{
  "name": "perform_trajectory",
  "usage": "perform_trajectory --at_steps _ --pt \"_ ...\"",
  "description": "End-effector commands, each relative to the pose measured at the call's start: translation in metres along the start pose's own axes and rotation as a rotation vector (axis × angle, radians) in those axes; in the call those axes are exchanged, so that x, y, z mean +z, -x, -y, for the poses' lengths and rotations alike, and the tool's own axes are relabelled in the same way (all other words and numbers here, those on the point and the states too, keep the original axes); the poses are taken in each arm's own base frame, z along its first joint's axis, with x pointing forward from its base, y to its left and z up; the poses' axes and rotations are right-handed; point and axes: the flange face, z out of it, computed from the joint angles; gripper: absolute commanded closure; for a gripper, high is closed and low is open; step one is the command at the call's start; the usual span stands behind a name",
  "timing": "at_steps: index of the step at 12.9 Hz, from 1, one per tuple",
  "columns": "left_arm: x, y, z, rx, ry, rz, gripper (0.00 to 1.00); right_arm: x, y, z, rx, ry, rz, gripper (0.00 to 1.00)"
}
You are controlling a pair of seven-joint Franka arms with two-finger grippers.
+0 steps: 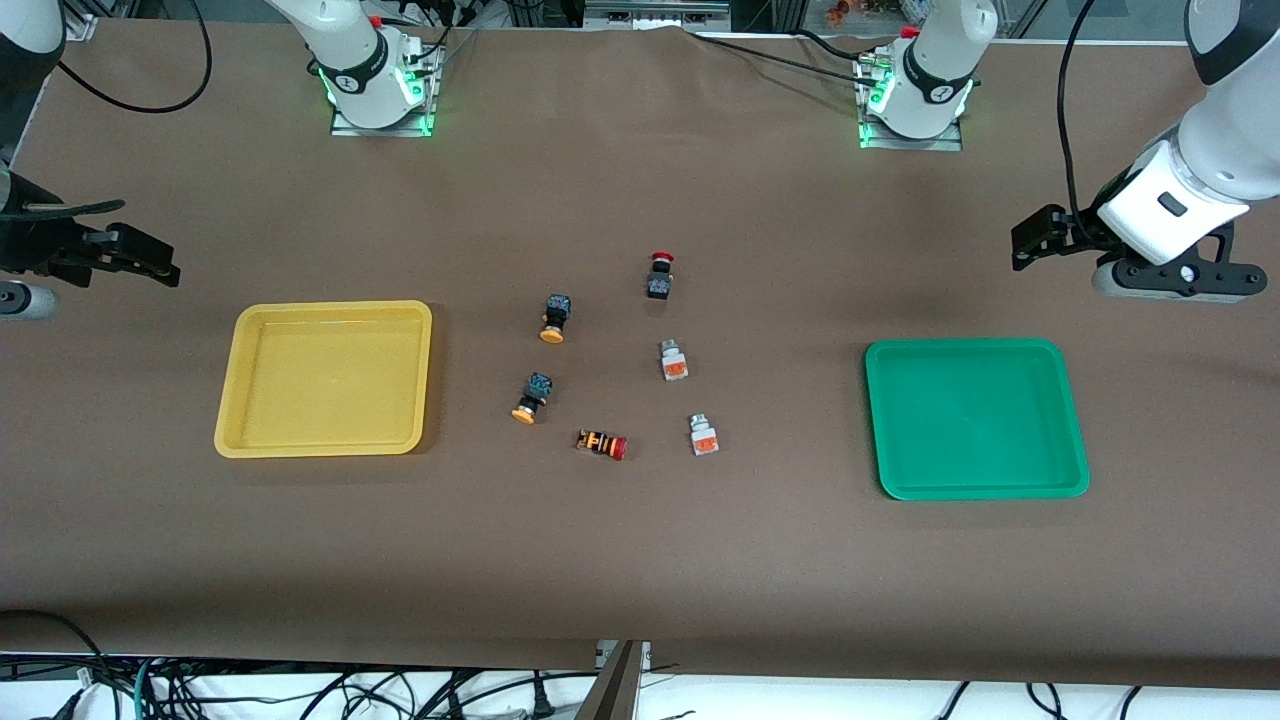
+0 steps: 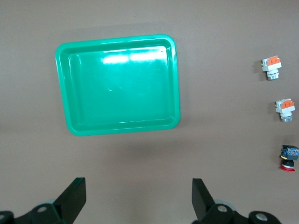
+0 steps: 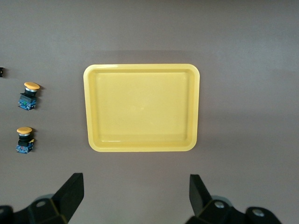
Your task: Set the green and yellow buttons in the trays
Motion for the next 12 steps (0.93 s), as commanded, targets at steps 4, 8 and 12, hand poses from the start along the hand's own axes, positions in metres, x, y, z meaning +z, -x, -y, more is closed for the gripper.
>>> perform_trajectory --at_steps 4,8,12 --pt "-0.004 -0.004 -0.002 0.019 -0.023 0.01 0.0 -0.002 -0.002 -0.001 -0.003 0.001 -0.013 0.0" --pt "0.012 -0.01 -0.004 0.022 -0.023 0.048 0.0 0.011 -0.012 0.002 -0.009 0.001 -0.012 0.0" --pt "0.034 -0.014 -0.004 0.031 -0.024 0.117 0.0 0.058 -0.034 0.004 -0.012 0.004 0.054 0.0"
